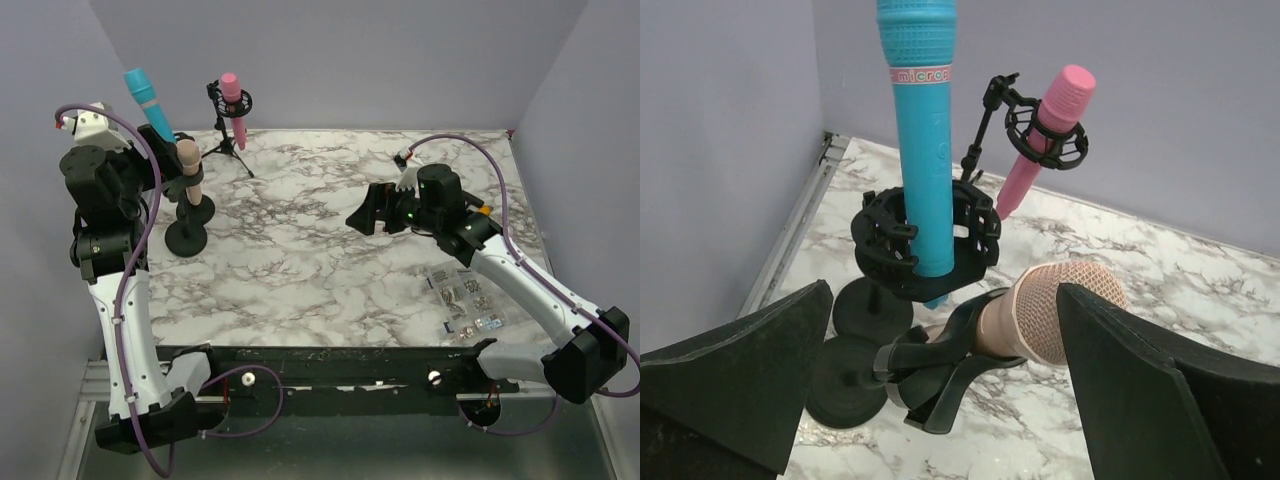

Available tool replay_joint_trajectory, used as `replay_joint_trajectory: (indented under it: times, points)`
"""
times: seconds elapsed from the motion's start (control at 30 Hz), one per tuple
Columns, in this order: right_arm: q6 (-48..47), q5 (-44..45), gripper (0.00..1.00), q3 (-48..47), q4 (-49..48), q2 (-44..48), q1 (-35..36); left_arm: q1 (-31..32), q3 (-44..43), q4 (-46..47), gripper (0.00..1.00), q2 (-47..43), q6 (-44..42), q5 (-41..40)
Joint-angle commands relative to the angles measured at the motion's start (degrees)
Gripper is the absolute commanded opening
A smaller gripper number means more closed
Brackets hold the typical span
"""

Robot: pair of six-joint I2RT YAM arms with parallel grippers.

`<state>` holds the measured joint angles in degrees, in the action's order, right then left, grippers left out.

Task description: Remove the microphone from the stand

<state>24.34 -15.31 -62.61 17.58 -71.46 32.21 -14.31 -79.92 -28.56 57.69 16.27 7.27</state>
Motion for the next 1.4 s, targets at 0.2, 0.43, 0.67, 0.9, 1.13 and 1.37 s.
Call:
replay_joint_trajectory:
  times: [0.2,0.43,0.67,0.9,1.13,1.37]
  points:
    - [-0.2,-1.16,1.0,0.99,-1.51,-1.04,0.25,-0.72,0.47,1.69,0.98,-3.92,2.18,7.15]
    - [0.36,-1.56,1.0,1.51,-1.85,-1.0,0.31,-0.64,0.34,1.46,0.98,-2.32,-0.02,6.3]
    - [0.4,-0.8,1.0,1.96,-1.63,-0.13,0.3,-0.66,1.18,1.31,0.99,1.9,-4.35,-4.97]
    - [0.5,-1.08,1.0,1.53,-1.93,-1.08,0.29,-0.64,3.1,3.06,0.98,1.25,-3.86,-10.68]
    - [0.85,-1.34,1.0,1.7,-1.94,-0.95,0.31,-0.68,4.22,3.75,0.63,0.79,-6.21,-15.89]
    - [0.57,-0.78,1.0,1.88,-1.36,-0.59,0.31,-0.65,3.86,3.49,0.23,0.58,-8.19,-18.71]
